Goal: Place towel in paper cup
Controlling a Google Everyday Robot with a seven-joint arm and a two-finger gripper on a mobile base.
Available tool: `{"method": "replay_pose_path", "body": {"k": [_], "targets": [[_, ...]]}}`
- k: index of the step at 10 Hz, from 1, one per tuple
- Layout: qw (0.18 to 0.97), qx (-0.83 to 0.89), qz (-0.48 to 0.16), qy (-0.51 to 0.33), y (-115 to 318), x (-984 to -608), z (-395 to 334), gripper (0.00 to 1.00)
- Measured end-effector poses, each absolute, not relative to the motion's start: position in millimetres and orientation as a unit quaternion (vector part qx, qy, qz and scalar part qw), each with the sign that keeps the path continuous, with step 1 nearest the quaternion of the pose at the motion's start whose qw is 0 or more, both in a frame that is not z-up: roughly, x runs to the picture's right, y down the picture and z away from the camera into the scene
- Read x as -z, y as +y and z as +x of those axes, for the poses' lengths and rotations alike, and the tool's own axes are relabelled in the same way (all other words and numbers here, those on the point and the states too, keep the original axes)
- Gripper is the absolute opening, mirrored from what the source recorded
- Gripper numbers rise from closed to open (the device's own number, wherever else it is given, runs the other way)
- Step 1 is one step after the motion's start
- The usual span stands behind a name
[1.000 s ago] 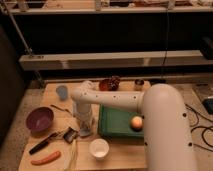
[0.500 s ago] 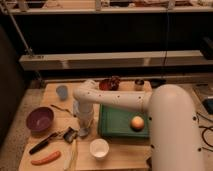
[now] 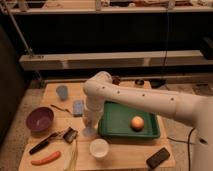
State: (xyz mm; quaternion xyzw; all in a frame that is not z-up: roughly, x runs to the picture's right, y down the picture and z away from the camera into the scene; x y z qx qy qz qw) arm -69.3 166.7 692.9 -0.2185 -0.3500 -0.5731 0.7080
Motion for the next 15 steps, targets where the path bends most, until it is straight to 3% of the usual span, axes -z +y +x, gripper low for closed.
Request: {"method": "replay_pose_path", "body": {"k": [2,4,9,13,15], "targets": [[0.711,0.568,-0.201,-0.362,182.5,-639.6,-53.7,0.0],[0.706,0.565,-0.2,-0.378,204.4,-613.7,-51.1,0.0],[0.689,0.551,-0.225,-0.414,269.1,-626.2,-52.2,0.0],[0.698,0.527,-0.241,-0.421,283.4,-639.4,-39.1,0.0],[0.711,0.51,-0.242,-0.419,282.6,-646.9,-29.5,0.1]]}}
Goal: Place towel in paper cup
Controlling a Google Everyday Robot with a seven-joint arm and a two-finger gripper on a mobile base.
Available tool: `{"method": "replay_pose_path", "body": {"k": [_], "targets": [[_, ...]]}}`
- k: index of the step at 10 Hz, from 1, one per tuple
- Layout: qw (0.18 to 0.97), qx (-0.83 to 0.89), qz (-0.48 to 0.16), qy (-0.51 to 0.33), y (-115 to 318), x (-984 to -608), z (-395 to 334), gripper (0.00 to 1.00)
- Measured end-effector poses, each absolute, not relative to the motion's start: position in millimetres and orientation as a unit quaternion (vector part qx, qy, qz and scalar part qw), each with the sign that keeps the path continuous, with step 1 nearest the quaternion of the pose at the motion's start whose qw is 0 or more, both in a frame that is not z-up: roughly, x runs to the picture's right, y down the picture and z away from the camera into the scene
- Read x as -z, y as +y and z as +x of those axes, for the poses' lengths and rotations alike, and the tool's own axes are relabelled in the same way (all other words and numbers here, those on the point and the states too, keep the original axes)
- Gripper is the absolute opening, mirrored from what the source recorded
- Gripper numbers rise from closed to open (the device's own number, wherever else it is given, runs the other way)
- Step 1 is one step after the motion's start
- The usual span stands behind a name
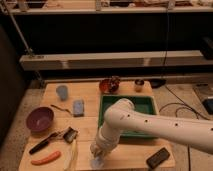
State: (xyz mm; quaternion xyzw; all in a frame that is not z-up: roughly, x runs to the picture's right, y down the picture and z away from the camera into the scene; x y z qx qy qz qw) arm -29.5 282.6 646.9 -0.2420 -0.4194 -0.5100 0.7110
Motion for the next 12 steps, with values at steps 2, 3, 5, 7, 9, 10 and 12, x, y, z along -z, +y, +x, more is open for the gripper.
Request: {"method": "replay_pose_path", "body": {"k": [2,3,5,7,9,10,12], "targets": [[0.717,0.504,-0.235,-0.421,275.7,-650.6,-28.3,0.31],[0.719,0.504,-0.228,-0.421,269.7,-650.0,-27.1,0.42],[0.722,0.503,-0.219,-0.422,258.8,-646.5,-26.5,0.6],[0.723,0.498,-0.213,-0.43,247.4,-641.8,-26.8,0.8],[0.723,0.493,-0.215,-0.434,247.0,-641.7,-26.2,0.8],[0.722,0.494,-0.215,-0.434,247.0,-641.7,-27.0,0.8],[0.722,0.494,-0.215,-0.434,247.1,-641.7,-27.0,0.8]]}}
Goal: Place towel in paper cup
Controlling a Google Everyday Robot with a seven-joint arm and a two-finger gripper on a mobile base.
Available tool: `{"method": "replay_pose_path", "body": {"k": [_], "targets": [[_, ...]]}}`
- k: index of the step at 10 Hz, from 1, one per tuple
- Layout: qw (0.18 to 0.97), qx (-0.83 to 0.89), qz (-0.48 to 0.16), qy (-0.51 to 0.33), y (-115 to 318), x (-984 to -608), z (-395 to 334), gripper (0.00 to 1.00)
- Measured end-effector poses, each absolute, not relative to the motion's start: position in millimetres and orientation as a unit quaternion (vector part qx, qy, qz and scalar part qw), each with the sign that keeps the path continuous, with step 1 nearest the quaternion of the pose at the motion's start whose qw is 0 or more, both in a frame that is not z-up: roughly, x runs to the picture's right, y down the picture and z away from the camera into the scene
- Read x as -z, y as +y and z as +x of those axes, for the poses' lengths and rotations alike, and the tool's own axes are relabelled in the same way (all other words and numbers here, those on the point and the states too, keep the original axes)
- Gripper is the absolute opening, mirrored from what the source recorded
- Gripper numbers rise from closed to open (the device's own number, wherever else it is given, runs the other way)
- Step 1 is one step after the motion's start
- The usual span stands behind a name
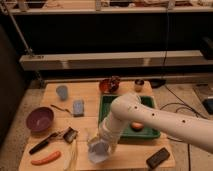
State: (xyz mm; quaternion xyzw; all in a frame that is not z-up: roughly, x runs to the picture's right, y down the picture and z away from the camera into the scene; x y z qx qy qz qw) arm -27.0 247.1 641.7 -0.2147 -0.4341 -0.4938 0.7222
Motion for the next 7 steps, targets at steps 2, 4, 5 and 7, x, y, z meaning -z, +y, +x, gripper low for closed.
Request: {"method": "replay_pose_path", "body": {"k": [2,4,5,7], "targets": [[0.722,0.494,-0.215,-0.434,247.0,-641.7,-27.1,0.8],[0.722,0.495,-0.215,-0.433,246.5,-641.3,-27.5,0.8],[0.722,0.495,-0.215,-0.433,245.4,-640.0,-27.4,0.8],[0.722,0.495,-0.216,-0.433,233.8,-626.2,-27.0,0.8]]}}
